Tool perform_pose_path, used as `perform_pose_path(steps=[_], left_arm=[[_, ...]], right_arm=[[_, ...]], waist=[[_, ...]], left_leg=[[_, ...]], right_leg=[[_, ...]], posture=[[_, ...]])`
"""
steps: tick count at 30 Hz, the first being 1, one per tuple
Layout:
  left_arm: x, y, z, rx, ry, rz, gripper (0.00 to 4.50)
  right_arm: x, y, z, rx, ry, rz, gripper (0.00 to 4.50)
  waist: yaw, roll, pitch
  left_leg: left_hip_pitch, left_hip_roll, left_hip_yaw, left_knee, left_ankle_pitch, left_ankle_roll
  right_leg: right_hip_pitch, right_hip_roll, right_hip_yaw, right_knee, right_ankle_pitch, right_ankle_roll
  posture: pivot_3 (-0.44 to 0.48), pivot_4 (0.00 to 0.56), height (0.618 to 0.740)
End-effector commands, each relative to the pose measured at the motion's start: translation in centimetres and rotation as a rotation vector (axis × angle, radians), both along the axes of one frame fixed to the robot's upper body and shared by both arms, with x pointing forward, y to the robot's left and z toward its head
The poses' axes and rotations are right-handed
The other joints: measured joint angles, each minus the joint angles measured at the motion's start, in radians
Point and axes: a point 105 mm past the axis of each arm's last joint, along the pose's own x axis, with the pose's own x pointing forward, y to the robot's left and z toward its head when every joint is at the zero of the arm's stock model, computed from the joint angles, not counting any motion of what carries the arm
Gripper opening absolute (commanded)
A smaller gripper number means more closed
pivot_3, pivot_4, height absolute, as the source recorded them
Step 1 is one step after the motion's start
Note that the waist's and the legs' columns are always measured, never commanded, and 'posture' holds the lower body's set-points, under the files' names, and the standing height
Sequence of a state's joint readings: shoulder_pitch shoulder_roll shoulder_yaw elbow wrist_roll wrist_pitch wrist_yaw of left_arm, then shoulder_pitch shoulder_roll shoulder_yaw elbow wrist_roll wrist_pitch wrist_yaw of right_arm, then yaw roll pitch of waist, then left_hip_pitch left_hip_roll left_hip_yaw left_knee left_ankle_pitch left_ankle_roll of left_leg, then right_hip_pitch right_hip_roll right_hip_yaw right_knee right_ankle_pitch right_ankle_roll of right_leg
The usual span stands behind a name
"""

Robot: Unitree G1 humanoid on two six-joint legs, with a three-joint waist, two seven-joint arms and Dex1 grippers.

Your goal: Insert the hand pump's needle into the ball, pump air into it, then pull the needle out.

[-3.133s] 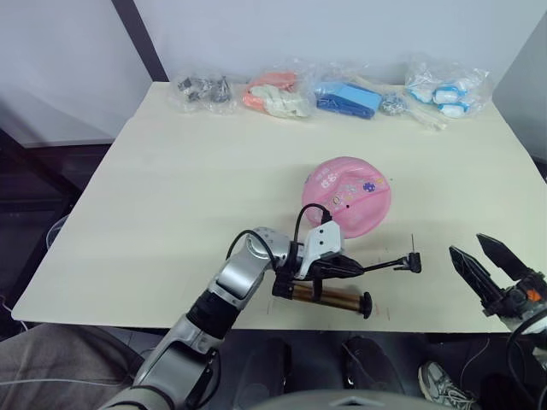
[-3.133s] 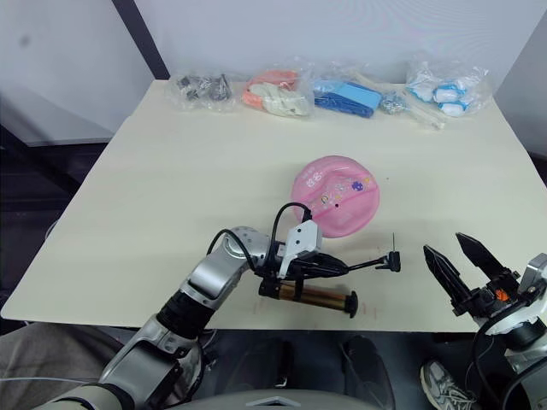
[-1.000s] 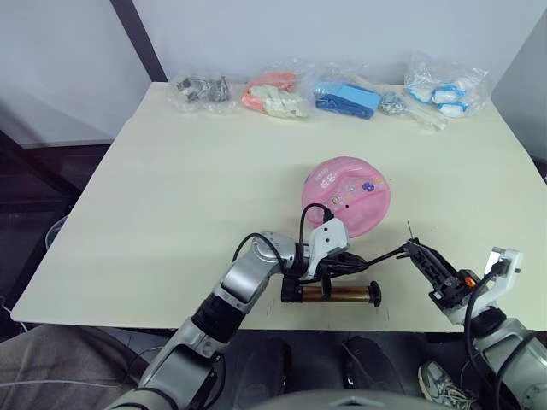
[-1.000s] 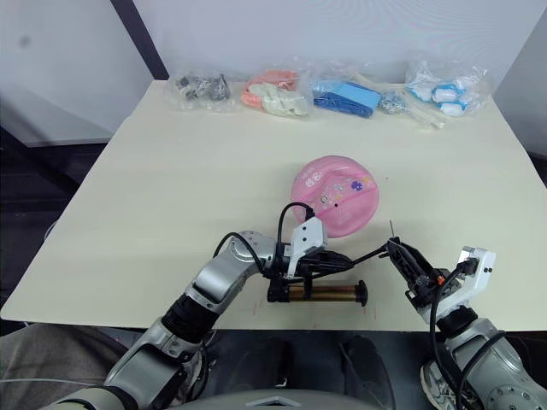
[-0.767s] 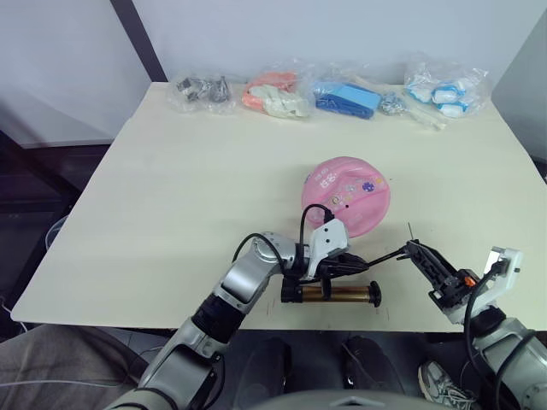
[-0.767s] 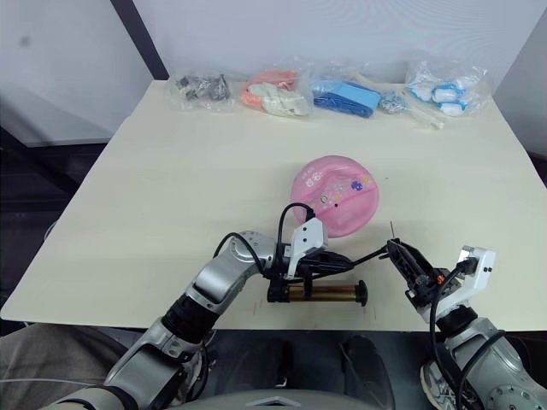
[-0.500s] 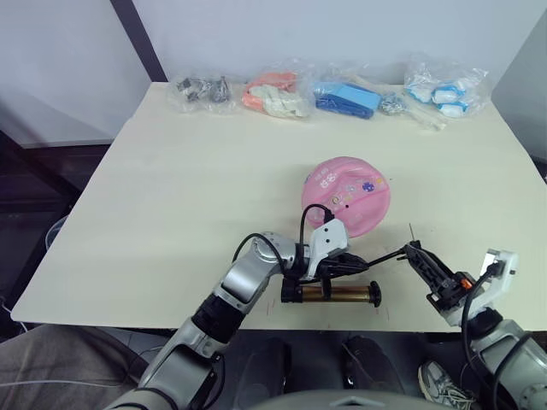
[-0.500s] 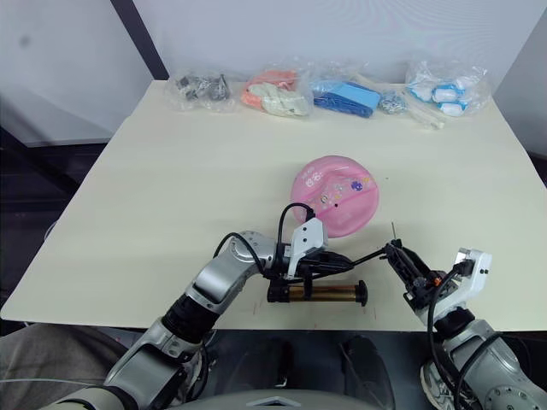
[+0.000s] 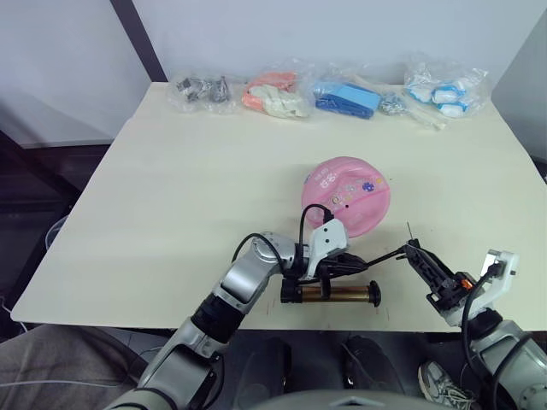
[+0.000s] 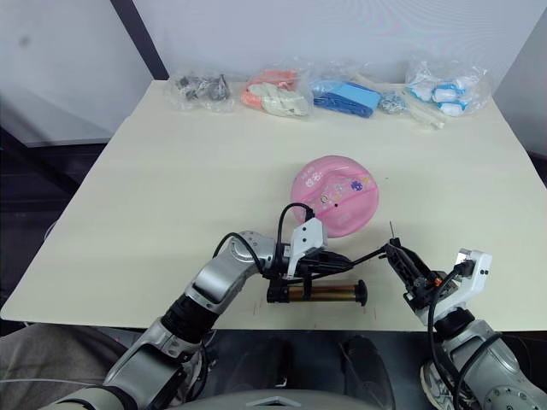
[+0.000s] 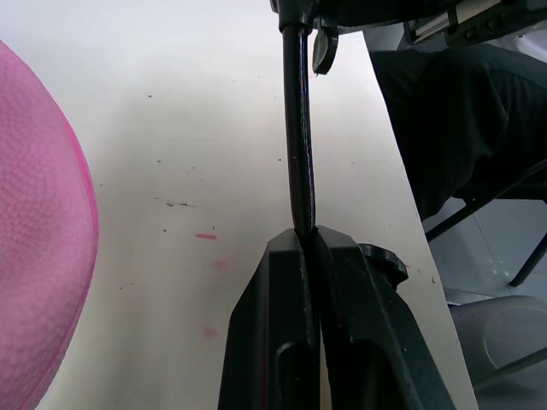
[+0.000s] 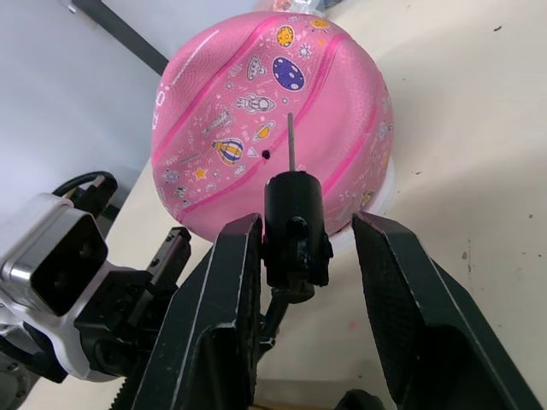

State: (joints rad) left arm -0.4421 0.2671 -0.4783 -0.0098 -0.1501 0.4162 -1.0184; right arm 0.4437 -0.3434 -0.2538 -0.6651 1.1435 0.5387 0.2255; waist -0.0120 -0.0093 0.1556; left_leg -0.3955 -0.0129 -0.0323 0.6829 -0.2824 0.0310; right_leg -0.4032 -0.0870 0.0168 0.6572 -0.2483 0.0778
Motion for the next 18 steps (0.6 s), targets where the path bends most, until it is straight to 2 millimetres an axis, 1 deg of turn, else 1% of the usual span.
perform_pose_path(steps=[1,5,9,10,18], left_arm=[[-0.44,-0.41,1.05,-0.037,-0.032,-0.028,0.00],[-0.45,-0.44,1.05,-0.038,-0.031,-0.029,0.00],[-0.47,-0.41,1.02,-0.037,-0.030,-0.028,0.00],[-0.46,-0.40,1.02,-0.036,-0.030,-0.027,0.00],[-0.34,-0.34,1.03,-0.037,-0.038,-0.019,0.00]], right_arm=[[-0.07,-0.29,0.96,-0.008,-0.044,-0.009,1.73],[-0.02,-0.30,0.93,-0.011,-0.043,-0.012,1.73],[0.07,-0.39,0.97,-0.014,-0.047,-0.017,0.69],[0.07,-0.38,0.97,-0.015,-0.047,-0.017,0.32],[0.12,-0.36,1.04,-0.025,-0.051,-0.013,0.32]], waist=[[0.000,0.000,0.000],[0.000,0.000,0.000],[0.000,0.000,0.000],[0.000,0.000,0.000],[0.000,0.000,0.000]], left_leg=[[0.000,0.000,0.000,0.000,0.000,0.000],[0.000,0.000,0.000,0.000,0.000,0.000],[0.000,0.000,0.000,0.000,0.000,0.000],[0.000,0.000,0.000,0.000,0.000,0.000],[0.000,0.000,0.000,0.000,0.000,0.000]], right_leg=[[0.000,0.000,0.000,0.000,0.000,0.000],[0.000,0.000,0.000,0.000,0.000,0.000],[0.000,0.000,0.000,0.000,0.000,0.000],[0.000,0.000,0.000,0.000,0.000,0.000],[0.000,0.000,0.000,0.000,0.000,0.000]], posture=[[0.000,0.150,0.736],[0.000,0.150,0.736],[0.000,0.150,0.736],[0.000,0.150,0.736],[0.000,0.150,0.736]])
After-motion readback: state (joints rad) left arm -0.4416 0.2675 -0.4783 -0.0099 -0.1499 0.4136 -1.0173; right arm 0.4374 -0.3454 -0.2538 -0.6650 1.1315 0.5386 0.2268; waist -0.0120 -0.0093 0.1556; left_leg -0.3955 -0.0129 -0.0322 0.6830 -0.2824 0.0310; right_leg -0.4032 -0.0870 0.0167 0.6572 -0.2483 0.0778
